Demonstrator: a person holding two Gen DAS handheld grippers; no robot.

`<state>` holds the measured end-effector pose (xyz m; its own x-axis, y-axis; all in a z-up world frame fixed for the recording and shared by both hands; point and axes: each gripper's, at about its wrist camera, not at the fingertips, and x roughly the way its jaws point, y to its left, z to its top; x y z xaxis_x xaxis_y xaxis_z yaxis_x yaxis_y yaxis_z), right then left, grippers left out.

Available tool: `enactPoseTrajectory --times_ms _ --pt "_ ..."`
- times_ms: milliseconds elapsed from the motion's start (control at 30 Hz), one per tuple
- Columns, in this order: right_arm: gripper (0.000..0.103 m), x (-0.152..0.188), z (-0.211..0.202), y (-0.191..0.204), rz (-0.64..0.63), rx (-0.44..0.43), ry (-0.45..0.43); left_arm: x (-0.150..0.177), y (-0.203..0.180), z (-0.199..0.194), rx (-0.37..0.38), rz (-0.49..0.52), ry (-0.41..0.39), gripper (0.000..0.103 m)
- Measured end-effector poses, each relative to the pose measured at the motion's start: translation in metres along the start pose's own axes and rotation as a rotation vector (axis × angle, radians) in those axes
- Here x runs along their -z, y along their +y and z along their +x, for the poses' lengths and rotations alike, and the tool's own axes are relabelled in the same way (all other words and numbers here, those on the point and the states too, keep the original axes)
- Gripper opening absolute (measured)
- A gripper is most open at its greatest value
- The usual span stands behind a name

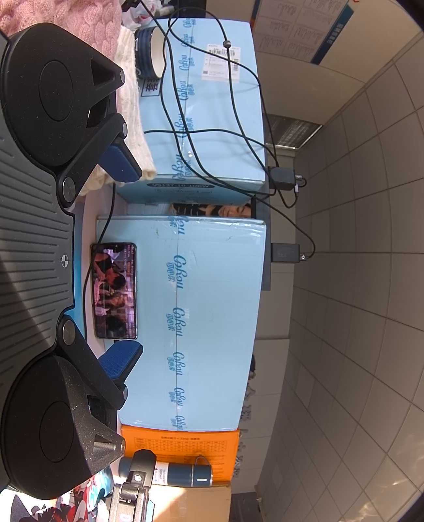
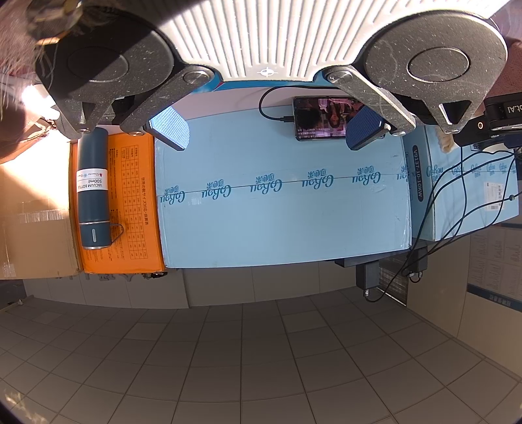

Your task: Fold clothes

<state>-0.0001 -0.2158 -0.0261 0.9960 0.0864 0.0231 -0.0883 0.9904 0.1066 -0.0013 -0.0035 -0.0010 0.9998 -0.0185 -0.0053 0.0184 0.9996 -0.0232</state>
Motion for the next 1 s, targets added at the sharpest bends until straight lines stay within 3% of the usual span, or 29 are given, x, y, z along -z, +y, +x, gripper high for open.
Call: enactPoseTrajectory --times_ms 1000 --pt "0.103 0.0000 0.0001 -0.0040 -0.001 -0.023 -0.003 -0.0001 0.0007 0.0004 0.001 0.000 -0.004 0.103"
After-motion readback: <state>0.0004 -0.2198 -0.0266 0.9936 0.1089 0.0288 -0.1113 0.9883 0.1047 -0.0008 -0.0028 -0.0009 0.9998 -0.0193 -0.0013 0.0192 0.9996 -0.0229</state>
